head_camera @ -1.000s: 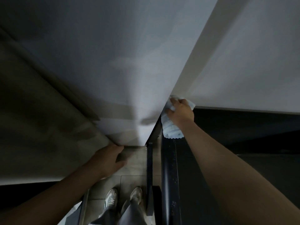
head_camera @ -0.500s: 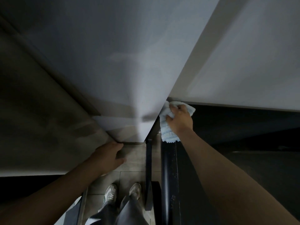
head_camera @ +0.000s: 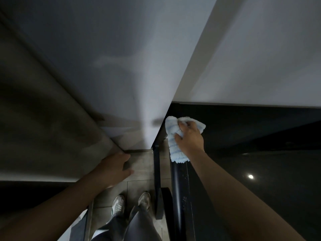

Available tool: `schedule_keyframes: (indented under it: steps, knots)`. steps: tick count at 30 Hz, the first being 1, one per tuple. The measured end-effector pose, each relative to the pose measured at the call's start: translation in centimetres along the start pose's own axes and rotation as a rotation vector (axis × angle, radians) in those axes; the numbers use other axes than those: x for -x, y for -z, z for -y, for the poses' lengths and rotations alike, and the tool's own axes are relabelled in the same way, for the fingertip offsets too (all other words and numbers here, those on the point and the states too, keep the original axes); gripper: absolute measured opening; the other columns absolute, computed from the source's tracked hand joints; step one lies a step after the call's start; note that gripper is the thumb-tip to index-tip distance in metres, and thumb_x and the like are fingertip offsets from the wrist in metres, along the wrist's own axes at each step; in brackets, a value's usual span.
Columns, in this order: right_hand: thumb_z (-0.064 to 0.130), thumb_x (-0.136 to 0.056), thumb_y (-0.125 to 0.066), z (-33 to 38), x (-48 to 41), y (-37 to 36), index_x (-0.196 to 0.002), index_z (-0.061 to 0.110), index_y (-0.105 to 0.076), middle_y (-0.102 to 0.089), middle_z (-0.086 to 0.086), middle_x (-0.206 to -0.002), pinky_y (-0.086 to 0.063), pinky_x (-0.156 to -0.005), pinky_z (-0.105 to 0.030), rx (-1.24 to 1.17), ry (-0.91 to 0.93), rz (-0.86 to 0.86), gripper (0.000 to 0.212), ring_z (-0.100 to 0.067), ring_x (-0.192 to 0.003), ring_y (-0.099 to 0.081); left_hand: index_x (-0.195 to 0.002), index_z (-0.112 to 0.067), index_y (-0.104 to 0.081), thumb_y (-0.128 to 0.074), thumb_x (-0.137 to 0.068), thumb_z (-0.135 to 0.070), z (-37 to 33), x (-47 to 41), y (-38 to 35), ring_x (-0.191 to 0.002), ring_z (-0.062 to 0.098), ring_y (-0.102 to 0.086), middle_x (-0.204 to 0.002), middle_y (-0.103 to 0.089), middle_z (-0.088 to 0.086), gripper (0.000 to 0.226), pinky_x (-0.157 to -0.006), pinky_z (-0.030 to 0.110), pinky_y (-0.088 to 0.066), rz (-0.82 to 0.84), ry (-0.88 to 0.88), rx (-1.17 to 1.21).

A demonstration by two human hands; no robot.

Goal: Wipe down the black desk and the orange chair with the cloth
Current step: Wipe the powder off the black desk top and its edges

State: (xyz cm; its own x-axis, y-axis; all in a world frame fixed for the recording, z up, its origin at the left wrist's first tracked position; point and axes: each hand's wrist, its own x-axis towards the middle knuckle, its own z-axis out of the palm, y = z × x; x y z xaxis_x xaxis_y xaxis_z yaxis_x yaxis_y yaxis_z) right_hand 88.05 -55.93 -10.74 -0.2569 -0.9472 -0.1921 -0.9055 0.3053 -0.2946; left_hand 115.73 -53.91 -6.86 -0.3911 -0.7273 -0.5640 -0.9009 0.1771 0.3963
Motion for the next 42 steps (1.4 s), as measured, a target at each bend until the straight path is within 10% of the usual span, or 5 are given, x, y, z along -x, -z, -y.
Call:
schedule_keyframes:
  steps: [42]
  knots:
    - [0.037, -0.089, -0.06, -1.4, 19.9, -3.7, -0.144, 0.032, -0.036, -0.034, 0.001, -0.141, -0.053, -0.084, -0.029, 0.01, -0.221, -0.032, 0.06, -0.014, -0.126, -0.04, -0.147, -0.022, -0.033, -0.056, -0.091, -0.048, 1.4, 5.1, -5.4, -0.14, 0.016, -0.03, -0.152, -0.034, 0.002, 0.066, -0.106, 0.019, -0.026, 0.117, -0.12, -0.076]
